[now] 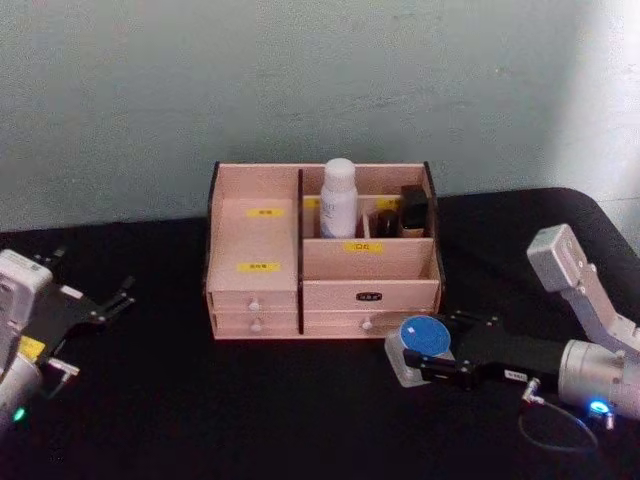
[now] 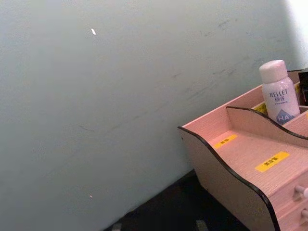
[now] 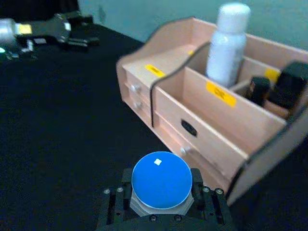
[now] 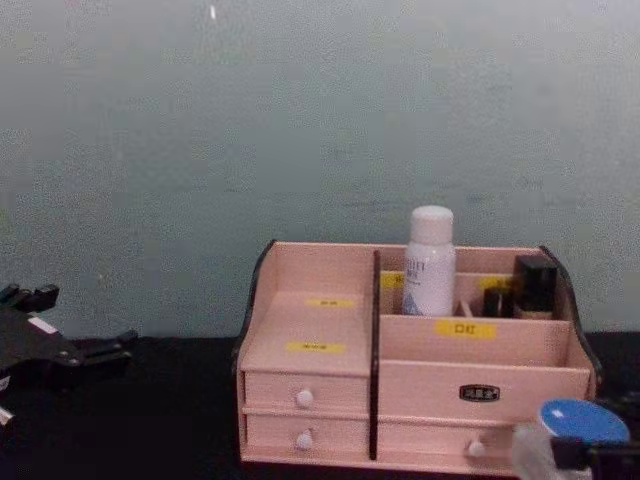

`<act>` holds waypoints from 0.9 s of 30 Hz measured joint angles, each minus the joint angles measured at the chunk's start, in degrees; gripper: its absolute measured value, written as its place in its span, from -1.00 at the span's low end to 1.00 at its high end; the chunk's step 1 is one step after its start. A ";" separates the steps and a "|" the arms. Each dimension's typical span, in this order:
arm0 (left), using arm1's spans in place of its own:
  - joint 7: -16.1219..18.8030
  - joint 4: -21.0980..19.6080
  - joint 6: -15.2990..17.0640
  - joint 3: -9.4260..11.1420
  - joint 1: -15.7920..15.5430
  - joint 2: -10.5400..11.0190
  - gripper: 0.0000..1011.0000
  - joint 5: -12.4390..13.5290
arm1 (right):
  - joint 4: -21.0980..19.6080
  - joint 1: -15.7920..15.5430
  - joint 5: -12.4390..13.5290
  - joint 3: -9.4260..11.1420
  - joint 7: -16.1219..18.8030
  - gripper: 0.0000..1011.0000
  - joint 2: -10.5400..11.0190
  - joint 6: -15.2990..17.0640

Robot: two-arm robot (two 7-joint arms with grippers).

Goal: Pick up the facial cleanser and watermelon frost from the table and place them into the tiered storage box.

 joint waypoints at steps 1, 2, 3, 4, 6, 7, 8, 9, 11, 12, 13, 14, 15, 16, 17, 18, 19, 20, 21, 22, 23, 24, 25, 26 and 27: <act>0.00 0.00 0.00 0.00 0.00 0.00 0.98 0.00 | 0.10 0.58 0.00 -0.36 0.58 0.43 -0.16 -0.44; 0.00 0.00 0.00 0.00 0.00 0.00 0.98 0.00 | 0.13 0.85 0.00 -0.51 0.80 0.43 -0.25 -0.61; 0.00 0.00 0.00 0.00 0.00 0.00 0.98 0.00 | 0.20 1.29 -0.02 -0.76 1.14 0.43 -0.40 -0.88; 0.00 0.00 0.00 0.00 0.00 0.00 0.98 0.00 | 0.32 1.93 -0.06 -1.17 1.62 0.43 -0.64 -1.28; 0.00 0.00 0.00 0.00 0.00 0.00 0.98 0.00 | 0.53 2.65 -0.11 -1.64 2.13 0.43 -0.96 -1.66; 0.00 0.00 0.00 0.00 0.00 0.00 0.98 0.00 | 0.72 3.40 -0.15 -2.11 2.59 0.43 -1.30 -2.04; 0.00 0.00 0.00 0.00 0.00 0.00 0.98 0.00 | 0.83 3.77 -0.17 -2.34 2.79 0.43 -1.47 -2.20; 0.00 0.00 0.00 0.00 0.00 0.00 0.98 0.00 | 0.99 4.43 -0.20 -2.74 3.12 0.43 -1.80 -2.46; 0.00 0.00 0.00 0.00 0.00 0.00 0.98 0.00 | 1.23 5.19 -0.25 -3.17 3.42 0.43 -2.17 -2.71; 0.00 0.00 0.00 0.00 0.00 0.00 0.98 0.00 | 1.42 5.92 -0.33 -3.64 3.67 0.43 -2.58 -2.92; 0.00 0.00 0.00 0.00 0.00 0.00 0.98 0.00 | 1.42 5.92 -0.33 -3.64 3.67 0.43 -2.58 -2.92; 0.00 0.00 0.00 0.00 0.00 0.00 0.98 0.00 | 1.65 6.66 -0.43 -4.09 3.87 0.43 -2.99 -3.14; 0.00 0.00 0.00 0.00 0.00 0.00 0.98 0.00 | 1.78 7.06 -0.51 -4.30 3.94 0.43 -3.18 -3.22; 0.00 0.00 0.00 0.00 0.00 0.00 0.98 0.00 | 1.98 7.51 -0.62 -4.57 4.03 0.43 -3.46 -3.34; 0.00 0.00 0.00 0.00 0.00 0.00 0.98 0.00 | 2.36 8.27 -0.78 -4.95 4.16 0.43 -3.87 -3.54; 0.00 0.00 0.00 0.00 0.00 0.00 0.98 0.00 | 2.59 8.74 -0.89 -5.19 4.23 0.43 -4.14 -3.64; 0.00 0.00 0.00 0.00 0.00 0.00 0.98 0.00 | 2.81 9.16 -1.04 -5.42 4.30 0.43 -4.41 -3.73; 0.00 0.00 0.00 0.00 0.00 0.00 0.98 0.00 | 3.29 10.06 -1.24 -5.91 4.42 0.43 -4.96 -3.88; 0.00 0.00 0.00 0.00 0.00 0.00 0.98 0.00 | 3.48 10.43 -1.30 -6.10 4.46 0.43 -5.18 -3.93; 0.00 0.00 0.00 0.00 0.00 0.00 0.98 0.00 | 3.77 10.97 -1.45 -6.37 4.52 0.43 -5.50 -4.02; 0.00 0.00 0.00 0.00 0.00 0.00 0.98 0.00 | 3.97 11.31 -1.53 -6.53 4.56 0.43 -5.72 -4.07; 0.00 0.00 0.00 0.00 0.00 0.00 0.98 0.00 | 4.60 12.33 -1.76 -6.98 4.64 0.43 -6.41 -4.20; 0.00 0.00 0.00 0.00 0.00 0.00 0.98 0.00 | 4.82 12.66 -1.85 -7.13 4.67 0.43 -6.66 -4.26; 0.00 0.00 0.00 0.00 0.00 0.00 0.98 0.00 | 5.17 13.11 -1.95 -7.33 4.71 0.43 -6.98 -4.31; 0.00 0.00 0.00 0.00 0.00 0.00 0.98 0.00 | 5.52 13.58 -2.02 -7.53 4.75 0.43 -7.31 -4.34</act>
